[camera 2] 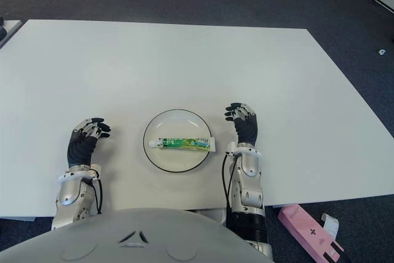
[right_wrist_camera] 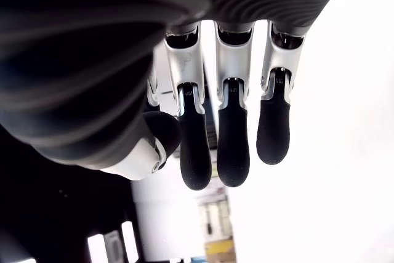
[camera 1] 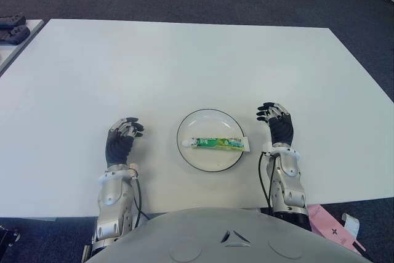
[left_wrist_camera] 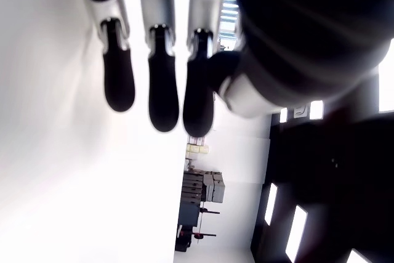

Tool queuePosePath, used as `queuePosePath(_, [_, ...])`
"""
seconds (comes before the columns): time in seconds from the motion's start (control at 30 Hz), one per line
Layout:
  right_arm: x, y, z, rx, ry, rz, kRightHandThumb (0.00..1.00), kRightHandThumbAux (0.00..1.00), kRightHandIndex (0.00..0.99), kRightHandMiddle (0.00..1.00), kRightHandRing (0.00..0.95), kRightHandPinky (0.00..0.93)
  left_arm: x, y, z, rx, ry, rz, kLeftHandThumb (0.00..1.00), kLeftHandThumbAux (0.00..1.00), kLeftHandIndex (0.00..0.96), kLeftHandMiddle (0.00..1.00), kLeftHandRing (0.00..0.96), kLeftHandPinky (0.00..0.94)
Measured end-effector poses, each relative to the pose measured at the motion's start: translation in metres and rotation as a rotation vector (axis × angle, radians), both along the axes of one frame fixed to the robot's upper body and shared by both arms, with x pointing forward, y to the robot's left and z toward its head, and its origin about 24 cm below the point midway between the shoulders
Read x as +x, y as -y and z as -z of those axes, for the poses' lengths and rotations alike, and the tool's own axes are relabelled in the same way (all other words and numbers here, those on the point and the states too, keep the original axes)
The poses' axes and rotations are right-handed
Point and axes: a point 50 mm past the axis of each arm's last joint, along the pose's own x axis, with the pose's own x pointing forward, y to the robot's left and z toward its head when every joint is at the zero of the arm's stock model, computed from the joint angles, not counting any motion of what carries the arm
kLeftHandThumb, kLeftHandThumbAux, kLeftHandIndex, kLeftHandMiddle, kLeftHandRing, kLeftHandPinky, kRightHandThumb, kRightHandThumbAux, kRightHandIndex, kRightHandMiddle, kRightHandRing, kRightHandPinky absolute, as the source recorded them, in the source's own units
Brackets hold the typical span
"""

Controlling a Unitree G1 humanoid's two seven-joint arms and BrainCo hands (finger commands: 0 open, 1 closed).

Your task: Put the toothpaste on the table into the plate.

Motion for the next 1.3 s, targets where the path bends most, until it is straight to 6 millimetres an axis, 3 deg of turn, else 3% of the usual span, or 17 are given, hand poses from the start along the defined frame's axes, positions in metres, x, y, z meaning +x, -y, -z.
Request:
queuePosePath(0.23, [-0.009,-0.003,0.009,0.007,-0.060,-0.047,0.706,0.724,0.429,0.504,0.505,0.510,0.000,0.000,0.000,0.001,0.001,0.017,0.706,0.723,0.434,0.551,0.527,0.491])
queuePosePath(1.3, [-0.026,-0.009,0.005,-0.089,-0.095,-0.185,0.708,0.725,0.428,0.493,0.490,0.486,-0.004,0.006,-0.001,-0.001,0.017,0.089,0.708,0.721,0.434,0.573,0.551,0.524])
